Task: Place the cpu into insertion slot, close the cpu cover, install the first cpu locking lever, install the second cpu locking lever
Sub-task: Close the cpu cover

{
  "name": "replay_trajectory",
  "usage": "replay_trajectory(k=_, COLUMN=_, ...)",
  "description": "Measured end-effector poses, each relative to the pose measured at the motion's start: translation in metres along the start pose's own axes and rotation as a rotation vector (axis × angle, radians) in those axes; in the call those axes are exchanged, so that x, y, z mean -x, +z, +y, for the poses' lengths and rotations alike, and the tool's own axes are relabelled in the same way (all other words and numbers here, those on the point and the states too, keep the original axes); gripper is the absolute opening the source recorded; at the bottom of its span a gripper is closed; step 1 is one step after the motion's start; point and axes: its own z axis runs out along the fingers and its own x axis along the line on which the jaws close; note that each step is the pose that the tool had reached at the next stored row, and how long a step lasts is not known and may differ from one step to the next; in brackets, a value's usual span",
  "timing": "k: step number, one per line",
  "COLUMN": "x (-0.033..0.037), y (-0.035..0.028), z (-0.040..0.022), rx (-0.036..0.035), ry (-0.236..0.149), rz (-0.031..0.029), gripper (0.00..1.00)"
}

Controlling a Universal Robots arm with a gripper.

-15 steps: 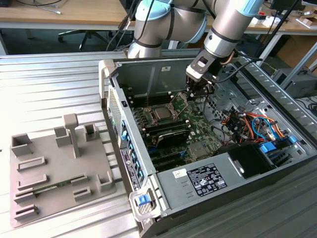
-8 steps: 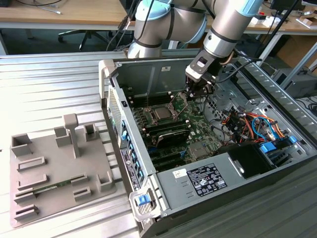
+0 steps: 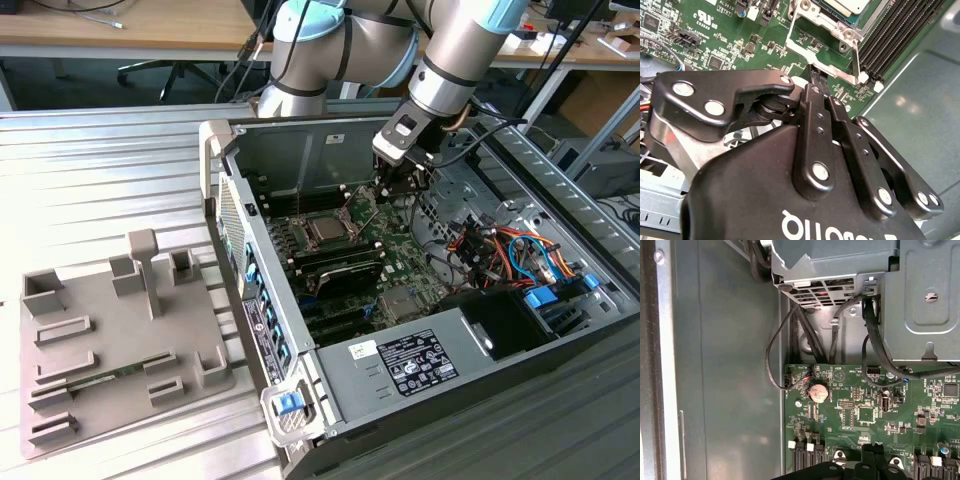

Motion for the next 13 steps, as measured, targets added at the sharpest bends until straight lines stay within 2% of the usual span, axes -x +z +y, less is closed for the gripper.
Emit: replay_trajectory(k=13, x=0.0000, y=0.0008, z=-0.0047, rx=0.0000, ry=0.000, rz=-0.0001, gripper=0.11)
